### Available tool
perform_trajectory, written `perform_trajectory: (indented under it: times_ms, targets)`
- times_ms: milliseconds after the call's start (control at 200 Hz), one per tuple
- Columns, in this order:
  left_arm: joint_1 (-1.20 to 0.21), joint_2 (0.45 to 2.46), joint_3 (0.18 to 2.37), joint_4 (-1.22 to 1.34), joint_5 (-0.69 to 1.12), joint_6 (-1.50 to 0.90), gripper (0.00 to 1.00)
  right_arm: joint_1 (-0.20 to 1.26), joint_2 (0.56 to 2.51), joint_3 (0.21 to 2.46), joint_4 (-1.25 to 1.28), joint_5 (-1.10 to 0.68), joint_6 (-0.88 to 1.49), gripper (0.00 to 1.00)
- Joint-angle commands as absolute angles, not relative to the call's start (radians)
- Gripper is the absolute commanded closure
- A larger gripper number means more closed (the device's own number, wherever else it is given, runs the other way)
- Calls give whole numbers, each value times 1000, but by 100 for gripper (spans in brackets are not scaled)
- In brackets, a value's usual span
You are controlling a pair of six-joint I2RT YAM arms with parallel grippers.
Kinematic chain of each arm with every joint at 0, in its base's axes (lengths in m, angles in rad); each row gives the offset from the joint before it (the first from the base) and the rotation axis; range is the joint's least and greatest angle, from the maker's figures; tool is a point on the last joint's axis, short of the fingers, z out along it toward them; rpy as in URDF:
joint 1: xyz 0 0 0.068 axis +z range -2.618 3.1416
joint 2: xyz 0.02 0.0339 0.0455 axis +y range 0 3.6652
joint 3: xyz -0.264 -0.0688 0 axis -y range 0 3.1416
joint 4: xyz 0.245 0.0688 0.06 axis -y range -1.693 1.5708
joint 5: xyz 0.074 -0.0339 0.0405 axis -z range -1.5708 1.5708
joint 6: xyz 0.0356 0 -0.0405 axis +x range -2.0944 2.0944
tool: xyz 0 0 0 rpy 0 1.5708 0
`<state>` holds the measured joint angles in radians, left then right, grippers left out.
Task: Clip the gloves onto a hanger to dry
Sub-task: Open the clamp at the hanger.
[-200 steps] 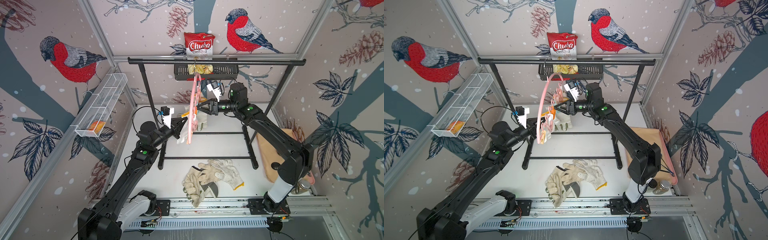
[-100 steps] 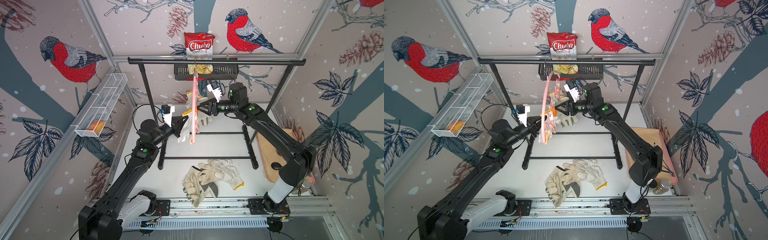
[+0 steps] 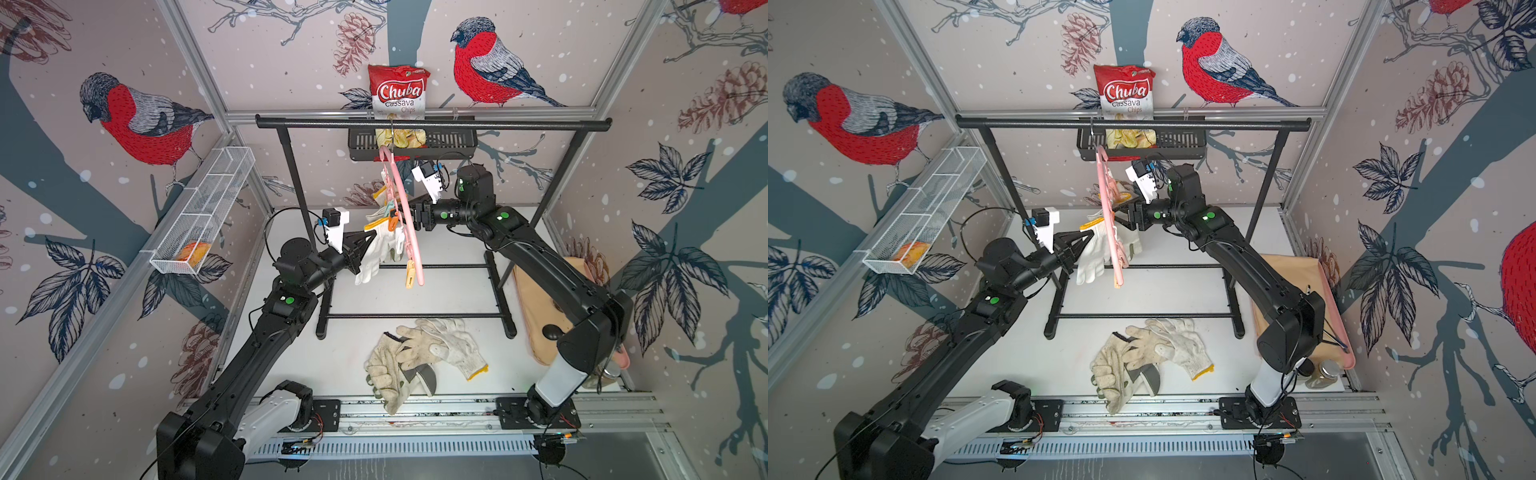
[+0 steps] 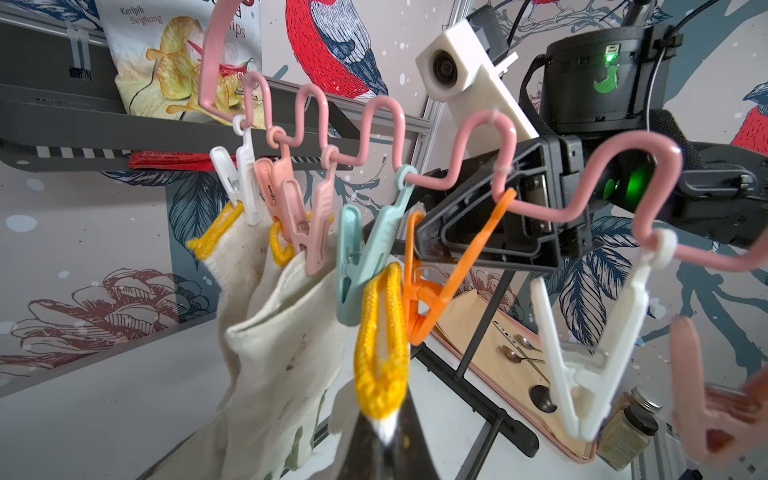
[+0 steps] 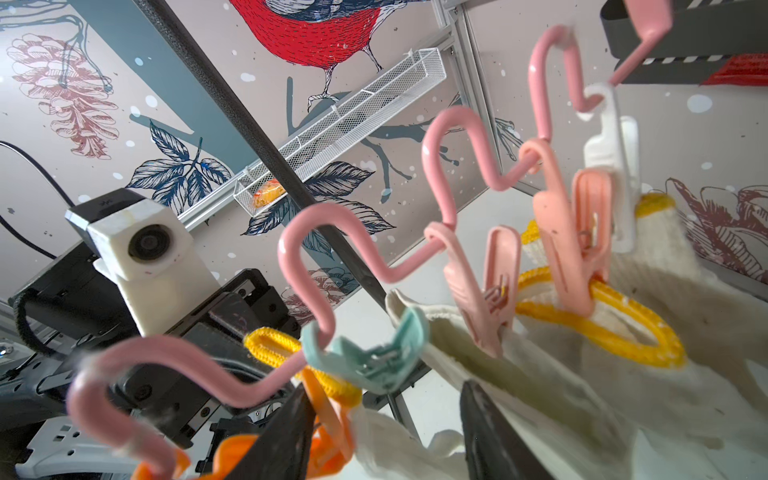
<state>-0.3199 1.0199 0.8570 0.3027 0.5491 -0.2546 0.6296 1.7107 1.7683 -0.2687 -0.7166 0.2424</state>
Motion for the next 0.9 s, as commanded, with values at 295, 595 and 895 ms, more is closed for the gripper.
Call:
perform_trajectory:
  times_ms: [295, 595, 895]
  targets:
    - [-318, 1026, 873, 339, 561, -246, 100, 641, 1728, 1782, -233, -754, 251, 42]
    - [-318, 1015, 859, 341, 558, -248, 100, 637, 1727, 1774, -218, -767, 261, 42]
    - [-318, 1002, 846, 350, 554, -253, 100, 610, 1696, 1743, -190, -788, 289, 40]
